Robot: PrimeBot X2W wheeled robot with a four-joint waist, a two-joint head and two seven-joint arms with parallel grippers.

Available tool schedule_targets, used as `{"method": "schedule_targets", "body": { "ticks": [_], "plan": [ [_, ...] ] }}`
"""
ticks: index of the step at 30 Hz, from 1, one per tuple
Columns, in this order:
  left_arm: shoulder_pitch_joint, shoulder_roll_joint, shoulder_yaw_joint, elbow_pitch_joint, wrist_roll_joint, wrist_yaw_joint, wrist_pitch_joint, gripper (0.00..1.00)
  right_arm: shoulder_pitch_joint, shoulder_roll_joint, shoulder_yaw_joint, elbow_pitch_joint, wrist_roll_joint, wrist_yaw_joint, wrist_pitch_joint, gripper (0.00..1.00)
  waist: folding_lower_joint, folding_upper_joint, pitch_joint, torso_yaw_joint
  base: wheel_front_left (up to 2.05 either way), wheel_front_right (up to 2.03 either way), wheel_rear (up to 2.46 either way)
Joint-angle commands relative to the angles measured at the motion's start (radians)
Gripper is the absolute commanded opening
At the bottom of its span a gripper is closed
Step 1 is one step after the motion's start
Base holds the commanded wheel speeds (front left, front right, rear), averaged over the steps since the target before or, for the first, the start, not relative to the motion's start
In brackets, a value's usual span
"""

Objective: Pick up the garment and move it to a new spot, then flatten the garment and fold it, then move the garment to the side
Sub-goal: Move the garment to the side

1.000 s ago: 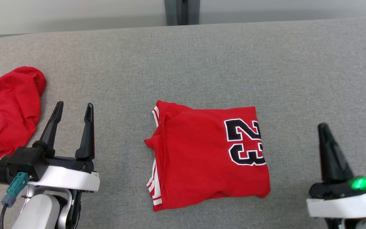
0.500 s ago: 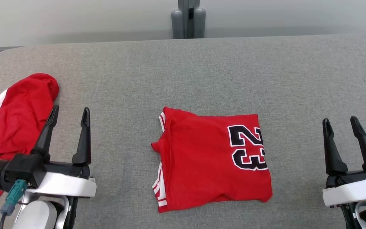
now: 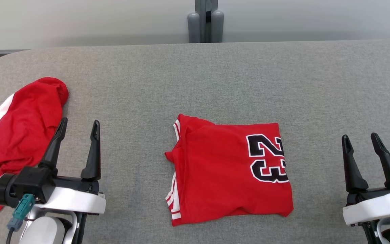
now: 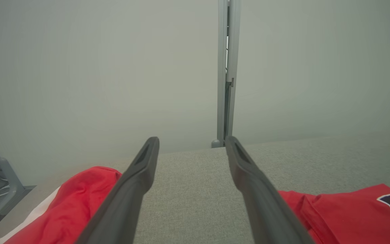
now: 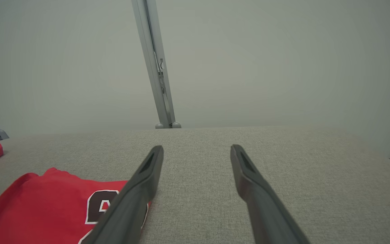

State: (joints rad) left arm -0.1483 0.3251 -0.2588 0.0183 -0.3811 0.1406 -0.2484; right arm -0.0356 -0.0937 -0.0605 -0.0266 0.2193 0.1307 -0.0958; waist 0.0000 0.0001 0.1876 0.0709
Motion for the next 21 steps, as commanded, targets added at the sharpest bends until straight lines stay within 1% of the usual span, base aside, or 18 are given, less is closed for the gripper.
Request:
{"method": "schedule_targets", "body": {
  "ticks": [1, 4, 7, 14, 20, 21],
  "plan": [
    [-0.002, -0.003, -0.001, 0.001, -0.005, -0.005, -0.006, 1.0, -0.002, -0.004, -0.005, -0.002, -0.004, 0.0, 0.001, 1.0, 0.0, -0.0001, 0.002, 0.004, 0.0, 0.0, 0.0],
    [-0.01, -0.004, -0.006, -0.003, -0.006, -0.006, -0.005, 1.0, -0.011, -0.015, 0.006, 0.005, -0.007, 0.0, 0.011, 1.0, 0.0, -0.0001, 0.008, 0.02, 0.0, 0.0, 0.0],
    [-0.015, -0.008, -0.011, -0.008, -0.007, -0.007, -0.005, 1.0, -0.02, -0.026, 0.033, 0.038, -0.004, 0.0, 0.035, 1.0, 0.0, -0.0001, 0.018, 0.042, 0.0, 0.0, 0.0],
    [-0.025, -0.026, -0.028, -0.001, -0.011, -0.012, -0.007, 1.0, -0.039, -0.039, 0.139, 0.187, 0.017, 0.0, 0.064, 1.0, 0.0, -0.0001, 0.049, 0.101, 0.0, 0.0, 0.0],
    [-0.033, -0.036, -0.027, 0.011, -0.013, -0.02, -0.009, 1.0, -0.047, -0.036, 0.188, 0.285, 0.034, 0.0, 0.082, 1.0, 0.0, -0.0001, 0.071, 0.132, 0.0, 0.0, 0.0],
    [-0.037, -0.036, -0.025, 0.013, -0.01, -0.022, -0.01, 1.0, -0.054, -0.037, 0.192, 0.291, 0.036, 0.0, 0.078, 0.6, 0.0, -0.0001, 0.074, 0.134, 0.0, 0.0, 0.0]
  ]
}}
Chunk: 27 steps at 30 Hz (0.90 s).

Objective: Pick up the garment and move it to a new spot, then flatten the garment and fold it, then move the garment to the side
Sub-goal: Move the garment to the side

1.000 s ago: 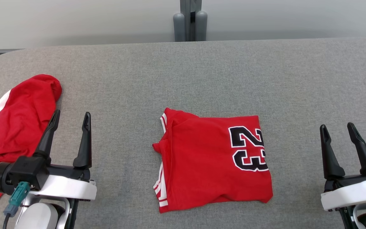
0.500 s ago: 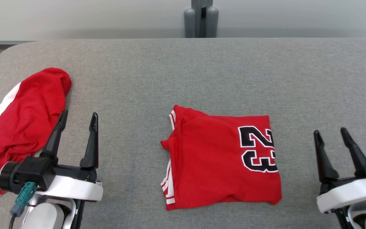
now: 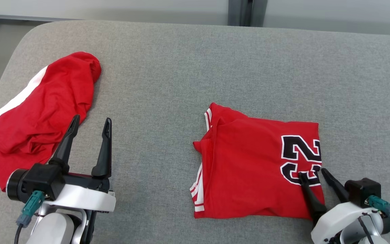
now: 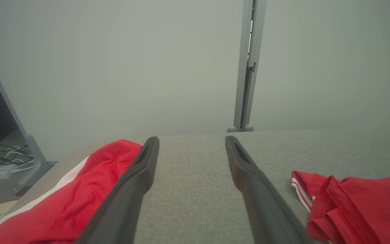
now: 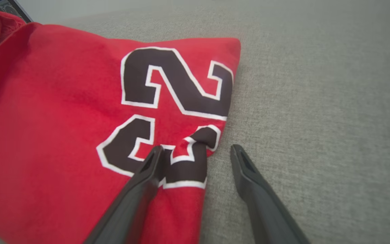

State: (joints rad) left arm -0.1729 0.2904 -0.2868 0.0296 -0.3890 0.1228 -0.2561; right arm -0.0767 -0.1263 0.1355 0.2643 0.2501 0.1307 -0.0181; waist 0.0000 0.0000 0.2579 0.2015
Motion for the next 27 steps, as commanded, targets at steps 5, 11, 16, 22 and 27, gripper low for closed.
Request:
{"method": "schedule_targets", "body": {
  "ticks": [5, 11, 16, 22, 27],
  "plan": [
    [-0.024, -0.003, 0.015, 0.009, 0.007, -0.012, -0.006, 1.0, -0.029, -0.004, 0.008, 0.024, 0.013, 0.0, -0.005, 0.0, 0.0, 0.0, 0.009, 0.005, 0.0, 0.0, 0.0],
    [-0.025, -0.004, 0.029, 0.012, 0.006, -0.026, -0.007, 1.0, -0.056, -0.021, 0.022, 0.024, 0.0, 0.0, -0.016, 0.0, 0.0, 0.0, 0.017, -0.025, 0.0, 0.0, 0.0],
    [-0.037, -0.003, 0.041, -0.011, 0.005, -0.044, -0.006, 1.0, -0.101, -0.057, 0.032, 0.018, -0.043, 0.0, -0.032, 0.0, 0.0, 0.0, 0.042, -0.087, 0.0, 0.0, 0.0],
    [-0.074, 0.018, 0.031, -0.045, 0.03, -0.069, -0.006, 1.0, -0.203, -0.137, -0.003, 0.043, -0.083, 0.0, -0.055, 0.0, 0.0, 0.0, 0.092, -0.194, 0.0, 0.0, 0.0],
    [-0.127, 0.033, 0.003, -0.079, 0.053, -0.089, 0.01, 1.0, -0.278, -0.221, -0.075, 0.101, -0.116, 0.0, -0.082, 0.0, 0.0, 0.0, 0.143, -0.264, 0.0, 0.0, 0.0]
  ]
}}
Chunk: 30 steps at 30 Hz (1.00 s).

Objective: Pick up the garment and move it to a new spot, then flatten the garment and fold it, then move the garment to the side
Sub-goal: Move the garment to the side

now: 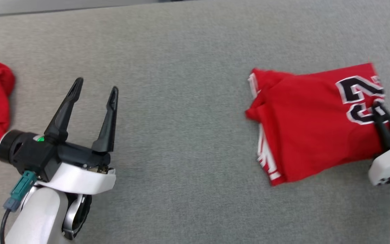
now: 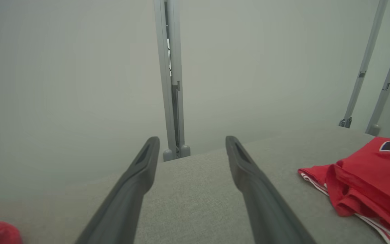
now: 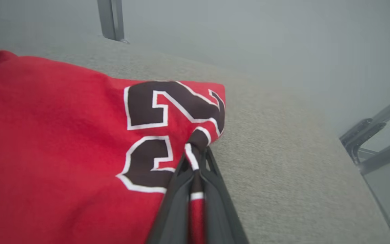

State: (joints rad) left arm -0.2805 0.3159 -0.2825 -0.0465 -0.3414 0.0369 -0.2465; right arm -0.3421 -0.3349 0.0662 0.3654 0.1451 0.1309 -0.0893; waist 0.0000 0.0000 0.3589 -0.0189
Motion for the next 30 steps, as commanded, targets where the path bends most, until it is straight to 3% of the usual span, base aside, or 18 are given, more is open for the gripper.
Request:
{"method": "schedule_targets", "body": {
  "ticks": [1, 9, 16, 17, 18, 19, 25, 30],
  "plan": [
    [-0.029, 0.01, -0.007, -0.011, 0.011, -0.009, 0.006, 1.0, -0.027, -0.027, -0.023, 0.012, -0.016, 0.0, -0.017, 0.0, 0.0, 0.0, 0.053, -0.054, 0.0, 0.0, 0.0],
    [-0.105, 0.032, -0.044, -0.072, 0.037, -0.036, 0.045, 1.0, -0.127, -0.131, -0.107, 0.098, -0.068, 0.0, -0.077, 0.0, 0.0, 0.0, 0.137, -0.133, 0.0, 0.0, 0.0],
    [-0.148, 0.048, -0.059, -0.106, 0.054, -0.046, 0.081, 1.0, -0.237, -0.165, -0.112, 0.196, -0.077, 0.0, -0.122, 0.0, 0.0, 0.0, 0.185, -0.171, 0.0, 0.0, 0.0],
    [-0.15, 0.051, -0.058, -0.109, 0.055, -0.044, 0.083, 1.0, -0.254, -0.159, -0.117, 0.214, -0.076, 0.0, -0.127, 0.12, 0.0, 0.0, 0.189, -0.175, 0.0, 0.0, 0.0],
    [-0.152, 0.055, -0.056, -0.111, 0.055, -0.043, 0.085, 1.0, -0.267, -0.154, -0.119, 0.232, -0.082, 0.0, -0.128, 0.82, 0.0, 0.0, 0.192, -0.179, 0.0, 0.0, 0.0],
    [-0.154, 0.058, -0.054, -0.112, 0.055, -0.042, 0.087, 1.0, -0.282, -0.146, -0.125, 0.248, -0.084, 0.0, -0.131, 1.0, 0.0, 0.0, 0.194, -0.182, 0.0, 0.0, 0.0],
    [-0.153, 0.065, -0.049, -0.105, 0.046, -0.036, 0.083, 1.0, -0.333, -0.109, -0.166, 0.306, -0.095, 0.0, -0.158, 1.0, 0.0, 0.0, 0.188, -0.191, 0.0, 0.0, 0.0],
    [-0.133, 0.052, -0.051, -0.085, 0.038, -0.026, 0.071, 1.0, -0.329, -0.057, -0.24, 0.271, -0.051, 0.0, -0.174, 1.0, 0.0, 0.0, 0.157, -0.182, 0.0, 0.0, 0.0]
  ]
}}
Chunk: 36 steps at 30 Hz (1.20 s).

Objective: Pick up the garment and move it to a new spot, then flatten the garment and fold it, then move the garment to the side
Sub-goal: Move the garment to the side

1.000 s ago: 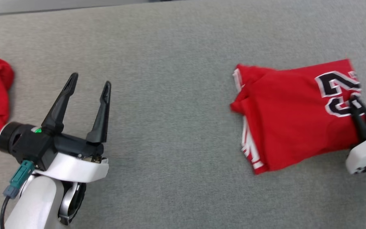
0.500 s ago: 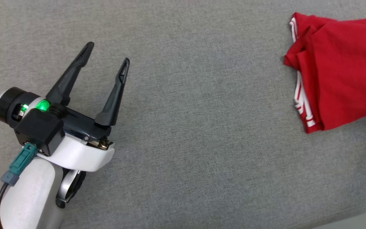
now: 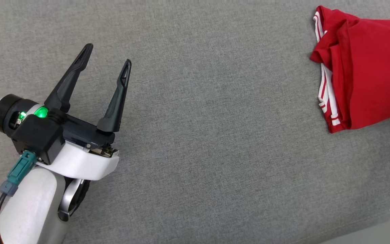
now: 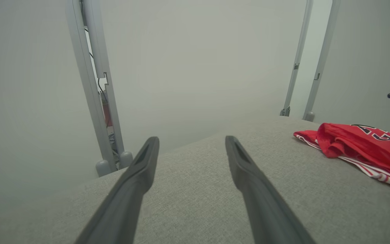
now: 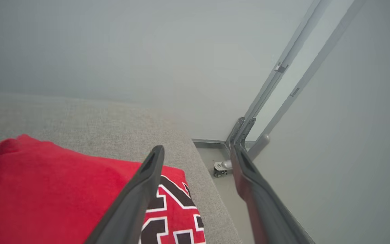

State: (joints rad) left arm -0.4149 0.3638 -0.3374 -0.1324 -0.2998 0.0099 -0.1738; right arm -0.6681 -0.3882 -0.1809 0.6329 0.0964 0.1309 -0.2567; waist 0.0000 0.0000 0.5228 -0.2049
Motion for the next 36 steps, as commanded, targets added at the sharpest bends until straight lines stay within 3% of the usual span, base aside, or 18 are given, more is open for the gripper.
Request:
{"method": "schedule_targets", "body": {
  "ticks": [1, 4, 12, 19, 26, 36],
  "plan": [
    [0.007, 0.001, 0.007, 0.004, -0.006, 0.007, -0.005, 1.0, 0.002, 0.014, -0.003, -0.017, 0.008, 0.0, -0.009, 1.0, 0.0, 0.0, -0.015, 0.007, 0.0, 0.0, 0.0],
    [0.024, -0.009, 0.015, 0.024, -0.017, 0.02, -0.017, 1.0, 0.034, 0.083, -0.023, -0.114, 0.063, 0.0, -0.01, 1.0, 0.0, 0.0, -0.05, 0.023, 0.0, 0.0, 0.0],
    [0.084, -0.035, 0.061, 0.061, -0.041, 0.075, -0.057, 1.0, 0.188, 0.237, 0.086, -0.424, 0.102, 0.0, -0.009, 1.0, 0.0, 0.0, -0.147, 0.101, 0.0, 0.0, 0.0],
    [0.151, -0.038, 0.104, 0.066, -0.051, 0.116, -0.073, 1.0, 0.33, 0.275, 0.154, -0.602, 0.075, 0.0, 0.046, 1.0, 0.0, 0.0, -0.208, 0.178, 0.0, 0.0, 0.0],
    [0.226, -0.044, 0.136, 0.055, -0.062, 0.152, -0.082, 1.0, 0.463, 0.309, 0.164, -0.682, 0.039, 0.0, 0.108, 1.0, 0.0, 0.0, -0.268, 0.217, 0.0, 0.0, 0.0],
    [0.307, -0.043, 0.109, 0.089, -0.082, 0.146, -0.057, 1.0, 0.611, 0.335, 0.146, -0.688, 0.022, 0.0, 0.134, 1.0, 0.0, 0.0, -0.367, 0.225, 0.0, 0.0, 0.0]
  ]
}}
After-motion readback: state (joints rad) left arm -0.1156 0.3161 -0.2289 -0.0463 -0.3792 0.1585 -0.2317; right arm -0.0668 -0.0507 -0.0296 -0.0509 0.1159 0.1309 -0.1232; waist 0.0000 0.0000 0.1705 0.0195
